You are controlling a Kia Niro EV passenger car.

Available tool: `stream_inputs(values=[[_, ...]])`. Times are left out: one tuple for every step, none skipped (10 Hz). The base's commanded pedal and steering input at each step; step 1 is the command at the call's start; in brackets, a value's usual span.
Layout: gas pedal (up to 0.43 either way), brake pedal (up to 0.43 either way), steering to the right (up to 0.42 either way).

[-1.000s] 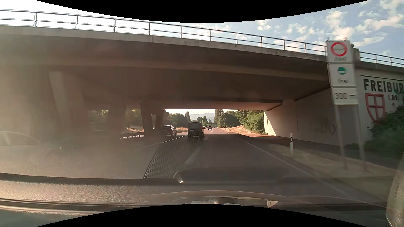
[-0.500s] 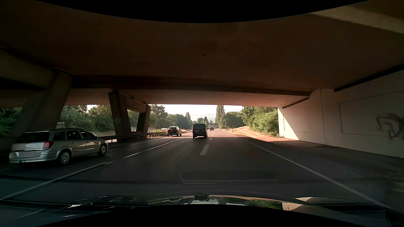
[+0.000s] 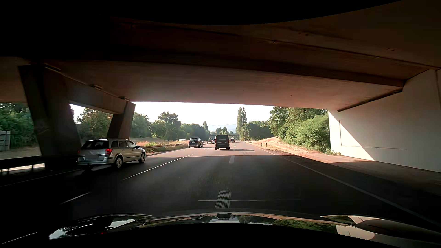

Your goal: Follow the waypoints while adhering to traffic rules and regulations

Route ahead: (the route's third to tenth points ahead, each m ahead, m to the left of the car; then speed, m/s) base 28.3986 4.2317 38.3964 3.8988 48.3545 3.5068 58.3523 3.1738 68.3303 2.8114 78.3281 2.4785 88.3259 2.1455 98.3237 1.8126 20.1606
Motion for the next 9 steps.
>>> stream_inputs(values=[[0.350,0.000,-0.001],[0.350,0.000,-0.001],[0.350,0.000,-0.001],[0.350,0.000,0.000],[0.339,0.000,0.000],[0.339,0.000,0.000],[0.339,0.000,0.000],[0.339,0.000,0.000],[0.339,0.000,0.001]])
